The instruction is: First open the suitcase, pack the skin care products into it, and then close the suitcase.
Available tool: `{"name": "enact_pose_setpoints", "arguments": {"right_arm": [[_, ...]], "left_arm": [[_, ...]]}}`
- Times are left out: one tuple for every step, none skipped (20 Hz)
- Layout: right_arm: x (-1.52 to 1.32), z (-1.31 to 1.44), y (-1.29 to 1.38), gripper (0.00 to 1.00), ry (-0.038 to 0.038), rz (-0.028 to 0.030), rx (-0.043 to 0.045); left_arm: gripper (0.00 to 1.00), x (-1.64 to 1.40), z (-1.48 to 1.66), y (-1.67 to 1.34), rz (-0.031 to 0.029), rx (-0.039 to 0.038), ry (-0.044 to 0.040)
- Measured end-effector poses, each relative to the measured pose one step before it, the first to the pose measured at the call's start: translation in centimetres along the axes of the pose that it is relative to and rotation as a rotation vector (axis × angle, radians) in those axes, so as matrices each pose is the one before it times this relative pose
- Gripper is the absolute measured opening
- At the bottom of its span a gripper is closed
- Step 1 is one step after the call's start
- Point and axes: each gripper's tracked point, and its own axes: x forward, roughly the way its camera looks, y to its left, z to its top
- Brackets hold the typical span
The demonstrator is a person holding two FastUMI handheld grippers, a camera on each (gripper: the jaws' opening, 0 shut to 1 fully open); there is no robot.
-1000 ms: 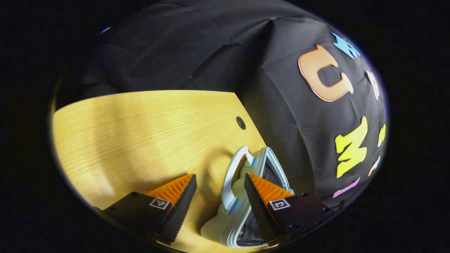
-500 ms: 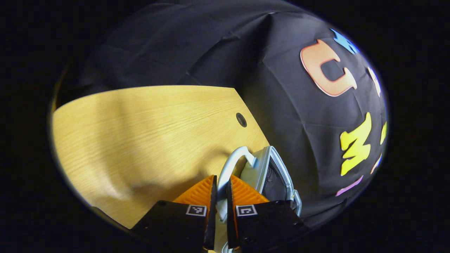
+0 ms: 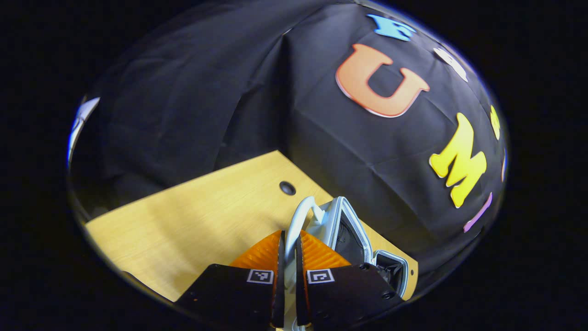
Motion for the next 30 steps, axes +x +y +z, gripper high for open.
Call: {"name": "enact_pose_setpoints", "arguments": {"right_arm": [[-0.318,0.566,-0.558,0.83,-0.01641,-0.00123,0.00756],[-0.367,0.428,-0.847,0.80,-0.01641,-0.00237,0.00420],[-0.218,0.217,-0.763,0.83,-0.01048,0.00487,0.00297],[-0.357,0.163,-0.659,0.83,-0.00787,0.00382,0.00568],[-0.173,0.114,-0.566,0.83,-0.00508,0.01019,0.00755],[-0.293,0.047,-0.562,0.83,-0.00404,0.00649,0.00380],[-0.215,0.125,-0.603,0.83,-0.00636,0.01009,0.00123],[-0.304,0.208,-0.597,0.83,-0.00677,0.00437,-0.00299],[-0.284,0.189,-0.677,0.83,-0.01009,0.00799,-0.00403],[-0.342,0.218,-0.546,0.83,-0.00995,0.00616,-0.00839],[-0.208,0.216,-0.603,0.83,-0.01218,0.00444,-0.01272],[-0.329,0.212,-0.493,0.80,-0.01209,0.00706,-0.01286],[-0.208,0.118,-0.499,0.83,-0.00943,0.00483,-0.01070],[-0.227,0.132,-0.505,0.83,-0.00547,0.00529,-0.00519],[-0.090,-0.123,-0.287,0.83,-0.00086,0.00882,-0.00296],[-0.193,-0.105,-0.528,0.83,0.00220,0.00219,-0.00497],[0.021,-0.066,-0.637,0.83,0.00093,0.00544,-0.00154],[-0.027,0.039,-0.611,0.83,-0.00203,0.00292,0.00136],[-0.065,-0.072,-0.752,0.80,0.00062,0.00041,0.00165],[0.047,-0.121,-0.724,0.83,0.00167,-0.00176,0.00244],[-0.147,-0.177,-0.799,0.83,0.00324,-0.00259,0.00700],[-0.082,-0.209,-0.857,0.83,0.00100,-0.00530,0.01044],[-0.075,-0.124,-0.771,0.83,0.00194,-0.00505,0.00986],[-0.099,-0.123,-0.840,0.83,0.00140,-0.00821,0.00561],[0.079,-0.264,-0.871,0.80,0.00006,-0.00940,0.00533],[0.051,-0.247,-0.906,0.80,0.00122,-0.01051,0.00685],[0.037,-0.439,-0.798,0.80,0.00497,-0.00873,0.00719],[0.047,-0.502,-0.778,0.83,0.00903,-0.01288,0.00385],[0.164,-0.623,-0.928,0.83,0.01128,-0.01449,0.00154],[0.062,-0.501,-0.776,0.83,0.01271,-0.01069,0.00355]], "left_arm": [[0.12,-0.892,0.858,-1.516,-0.00593,0.04332,-0.03365],[0.12,-0.846,0.774,-1.341,-0.00136,0.04675,-0.02568],[0.12,-0.825,0.548,-1.234,0.00490,0.04466,-0.01829],[0.12,-0.947,0.812,-1.428,0.00356,0.02466,-0.02172],[0.12,-0.915,0.885,-1.559,-0.00112,0.01225,-0.02004],[0.12,-0.789,0.937,-1.600,-0.00150,0.00776,-0.01825],[0.12,-0.276,0.488,-1.707,-0.00106,0.01962,-0.01533],[0.12,-0.431,0.425,-1.650,0.00228,0.04264,-0.01455],[0.13,-0.639,0.199,-1.709,-0.00027,0.05011,-0.01882],[0.13,-0.765,0.100,-1.620,-0.00081,0.05784,-0.01305],[0.12,-0.589,0.270,-1.915,0.00281,0.05996,-0.01299],[0.12,-0.523,0.326,-1.583,0.00139,0.03990,-0.00978],[0.13,-0.635,0.344,-2.173,-0.00343,0.03440,-0.01140],[0.13,-0.701,0.245,-2.047,-0.00471,0.02487,-0.00666],[0.12,-0.852,0.062,-2.007,-0.00575,0.01281,-0.00502],[0.12,-0.943,-0.138,-1.909,-0.00195,0.01587,0.00634],[0.12,-0.373,-0.309,-2.322,0.00231,0.01374,0.00494],[0.12,-0.324,-0.413,-2.072,-0.00479,0.02074,0.01106],[0.12,-0.084,-0.328,-1.877,-0.00930,0.02091,0.00638],[0.12,-0.084,-0.374,-1.883,-0.01086,0.02023,0.00596],[0.13,0.103,-0.574,-1.495,-0.00550,0.01608,0.01338],[0.12,0.298,-0.627,-1.360,-0.00827,0.00732,0.01564],[0.13,0.305,-0.661,-1.437,-0.00881,0.01045,0.01423],[0.13,0.091,-0.653,-1.379,-0.00306,0.01816,0.01294],[0.13,0.163,-0.610,-1.225,-0.00500,0.02789,0.00812],[0.12,0.260,-0.690,-1.052,-0.00685,0.02988,0.00867],[0.13,0.313,-0.853,-1.268,-0.01059,0.03059,0.01071],[0.13,0.359,-0.828,-1.283,-0.01088,0.03043,0.00909],[0.13,0.282,-1.033,-1.206,-0.01300,0.02694,0.02191],[0.13,0.338,-0.917,-1.335,-0.01638,0.02484,0.01792]]}}
